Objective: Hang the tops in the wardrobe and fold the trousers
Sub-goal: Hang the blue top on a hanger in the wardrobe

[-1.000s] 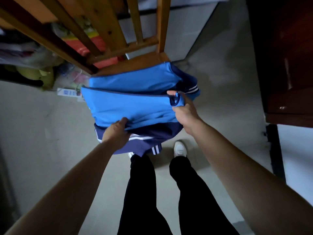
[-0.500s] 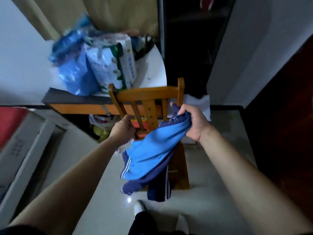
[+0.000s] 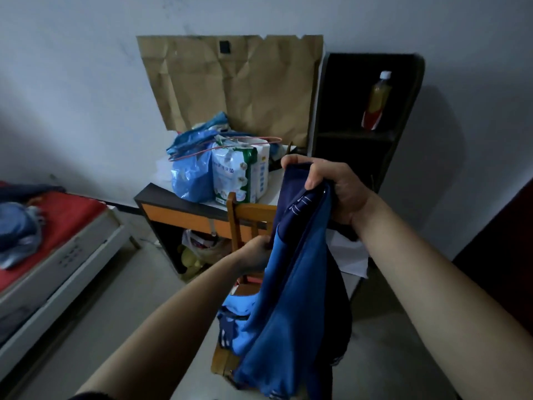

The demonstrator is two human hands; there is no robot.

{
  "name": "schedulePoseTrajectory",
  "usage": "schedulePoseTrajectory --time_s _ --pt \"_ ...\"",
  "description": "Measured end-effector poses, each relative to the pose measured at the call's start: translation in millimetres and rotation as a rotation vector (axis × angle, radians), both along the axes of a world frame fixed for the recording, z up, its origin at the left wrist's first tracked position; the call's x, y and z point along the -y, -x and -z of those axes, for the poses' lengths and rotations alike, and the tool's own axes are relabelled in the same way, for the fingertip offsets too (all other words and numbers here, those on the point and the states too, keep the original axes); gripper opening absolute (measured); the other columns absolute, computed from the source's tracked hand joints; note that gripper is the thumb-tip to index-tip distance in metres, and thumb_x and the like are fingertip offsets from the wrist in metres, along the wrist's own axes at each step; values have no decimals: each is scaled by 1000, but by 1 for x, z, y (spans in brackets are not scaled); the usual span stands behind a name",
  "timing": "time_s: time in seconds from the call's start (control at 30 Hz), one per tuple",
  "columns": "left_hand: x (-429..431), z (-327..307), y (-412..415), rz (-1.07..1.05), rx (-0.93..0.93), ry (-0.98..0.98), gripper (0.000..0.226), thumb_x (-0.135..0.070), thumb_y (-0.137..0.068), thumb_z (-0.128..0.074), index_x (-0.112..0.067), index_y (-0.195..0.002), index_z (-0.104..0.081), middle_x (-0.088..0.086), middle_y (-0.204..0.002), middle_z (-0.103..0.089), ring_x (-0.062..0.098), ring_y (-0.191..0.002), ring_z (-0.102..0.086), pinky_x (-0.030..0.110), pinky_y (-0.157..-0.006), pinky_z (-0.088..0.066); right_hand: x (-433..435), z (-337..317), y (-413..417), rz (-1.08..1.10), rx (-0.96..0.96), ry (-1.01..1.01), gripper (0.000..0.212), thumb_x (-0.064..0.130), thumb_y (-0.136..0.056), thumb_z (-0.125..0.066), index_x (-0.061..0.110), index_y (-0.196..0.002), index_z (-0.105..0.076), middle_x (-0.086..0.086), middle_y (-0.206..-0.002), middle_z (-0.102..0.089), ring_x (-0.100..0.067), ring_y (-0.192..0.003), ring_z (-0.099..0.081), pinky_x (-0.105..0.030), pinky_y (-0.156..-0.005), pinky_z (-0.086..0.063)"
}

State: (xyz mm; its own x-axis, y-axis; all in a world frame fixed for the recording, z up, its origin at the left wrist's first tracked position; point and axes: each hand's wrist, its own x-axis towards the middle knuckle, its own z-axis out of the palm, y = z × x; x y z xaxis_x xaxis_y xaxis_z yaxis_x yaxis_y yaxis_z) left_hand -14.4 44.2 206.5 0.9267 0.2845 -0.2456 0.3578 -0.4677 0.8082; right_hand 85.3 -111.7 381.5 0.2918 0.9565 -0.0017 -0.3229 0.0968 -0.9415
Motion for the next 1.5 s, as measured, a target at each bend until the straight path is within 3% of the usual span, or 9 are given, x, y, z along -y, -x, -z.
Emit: schedulePoseTrajectory --time_s 0.13,0.33,0.6,0.73,0.87,1.1,1.2,1.33,1.5 --pt "-26 -6 51 -482 57 -181 18 -13 -92 -48 -2 -89 -62 15 -86 -66 29 -81 -63 43 -71 -50 -25 14 6 18 28 66 41 5 -59 -48 16 -93 -68 -11 -89 -61 -22 -75 -61 -29 -65 -49" --pt "-98 -59 189 -1040 88 -614 14 -13 -85 -54 -14 -95 -63 15 -98 -69 34 -94 -61 34 -71 -41 -96 39 20 94 562 256 44 3 -76 -71 23 -114 -65 -5 -116 -66 -20 -103 -66 -26 -82 -54" --pt "-143 -153 370 -1220 -158 -1064 24 -25 -84 -55 -20 -105 -65 14 -103 -70 37 -95 -64 37 -70 -43 -215 25 140 13 1054 126 13 14 -77 -77 18 -88 -71 -2 -88 -72 -27 -94 -68 -33 -82 -53" --pt "-141 -170 464 -1247 -358 -1160 25 -32 -88 -54 -24 -109 -63 12 -105 -69 35 -95 -64 34 -65 -36 -259 -6 218 -6 844 -32 28 8 -81 -62 20 -103 -75 2 -103 -75 -19 -103 -68 -40 -100 -52" --pt "-133 -160 551 -1362 -442 -1117 23 -28 -90 -51 -21 -110 -59 14 -103 -68 35 -94 -64 35 -66 -36 -289 -39 311 -91 799 -221 50 12 -72 -50 21 -116 -71 2 -109 -73 -15 -103 -68 -37 -100 -53" --pt "-114 -119 681 -1610 -448 -992 56 -5 -85 -49 -25 -136 -39 17 -96 -68 37 -87 -66 36 -64 -42 -321 -86 485 -383 616 -533 57 -1 -71 -41 29 -109 -70 -1 -91 -70 -15 -75 -62 -24 -67 -52" --pt "-96 -96 728 -1730 -457 -836 41 -6 -90 -43 -24 -127 -46 16 -101 -69 37 -92 -66 38 -69 -46 -332 -100 557 -428 536 -654 61 1 -65 -40 31 -107 -73 3 -74 -64 -8 -54 -47 -17 -48 -39" --pt "-61 -80 792 -1910 -454 -624 22 -19 -95 -43 -22 -112 -57 11 -110 -67 34 -103 -63 42 -88 -48 -356 -103 642 -426 365 -589 56 1 -67 -41 27 -105 -73 2 -81 -68 -4 -57 -51 -13 -51 -41" --pt "-28 -87 868 -2280 -193 -288 28 -14 -97 -45 0 -112 -64 22 -113 -65 36 -105 -62 37 -83 -47 -382 -67 725 -747 959 -641 35 6 -77 -68 20 -108 -76 3 -99 -75 -4 -89 -66 -26 -84 -53"
